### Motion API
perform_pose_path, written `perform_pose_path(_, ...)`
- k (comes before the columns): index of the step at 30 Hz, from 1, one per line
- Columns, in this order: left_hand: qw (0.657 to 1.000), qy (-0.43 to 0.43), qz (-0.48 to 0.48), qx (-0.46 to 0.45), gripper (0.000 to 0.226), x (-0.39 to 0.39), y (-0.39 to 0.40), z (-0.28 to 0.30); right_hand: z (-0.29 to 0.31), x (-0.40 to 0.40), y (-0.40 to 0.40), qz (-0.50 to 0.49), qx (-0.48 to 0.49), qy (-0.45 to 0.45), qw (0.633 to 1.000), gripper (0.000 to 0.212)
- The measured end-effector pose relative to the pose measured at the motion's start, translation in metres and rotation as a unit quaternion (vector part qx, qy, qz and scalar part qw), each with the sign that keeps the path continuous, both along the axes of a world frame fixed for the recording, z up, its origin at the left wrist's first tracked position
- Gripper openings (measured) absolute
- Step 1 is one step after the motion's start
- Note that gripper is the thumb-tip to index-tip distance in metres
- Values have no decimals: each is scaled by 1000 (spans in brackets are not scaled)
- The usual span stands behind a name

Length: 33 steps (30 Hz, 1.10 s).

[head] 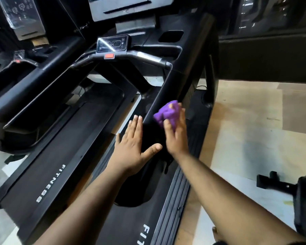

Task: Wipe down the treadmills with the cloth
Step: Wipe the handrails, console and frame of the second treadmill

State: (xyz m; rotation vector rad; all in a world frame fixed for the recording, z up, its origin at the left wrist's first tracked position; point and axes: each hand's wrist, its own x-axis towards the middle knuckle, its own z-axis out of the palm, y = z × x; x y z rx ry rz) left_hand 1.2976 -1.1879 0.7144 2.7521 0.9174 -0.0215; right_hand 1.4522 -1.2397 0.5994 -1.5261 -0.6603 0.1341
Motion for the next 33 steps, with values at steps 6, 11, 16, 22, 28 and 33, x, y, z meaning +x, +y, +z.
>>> perform_pose_path(6, 1000, 7, 2, 17, 124, -1, -2, 3, 6, 4, 5, -39, 28, 250, 967, 81)
perform_pose_path(11, 1000, -3, 10, -25, 127, 0, 2, 0, 35, -51, -15, 71, -135, -116, 981, 67)
perform_pose_path(16, 1000, 1, 5, -29, 121, 1, 3, 3, 33, 72, 22, -7, -95, -11, 995, 74)
perform_pose_path(22, 1000, 5, 14, -21, 121, -2, 0, 3, 42, 24, 12, 11, -139, -98, 985, 71)
perform_pose_path(28, 999, 39, 2, 32, 119, 17, 6, 4, 50, 65, 26, 95, -221, -286, 927, 64)
perform_pose_path(33, 999, 36, 0, 18, 119, 37, 14, 9, 83, 129, 62, 52, -304, -196, 931, 59)
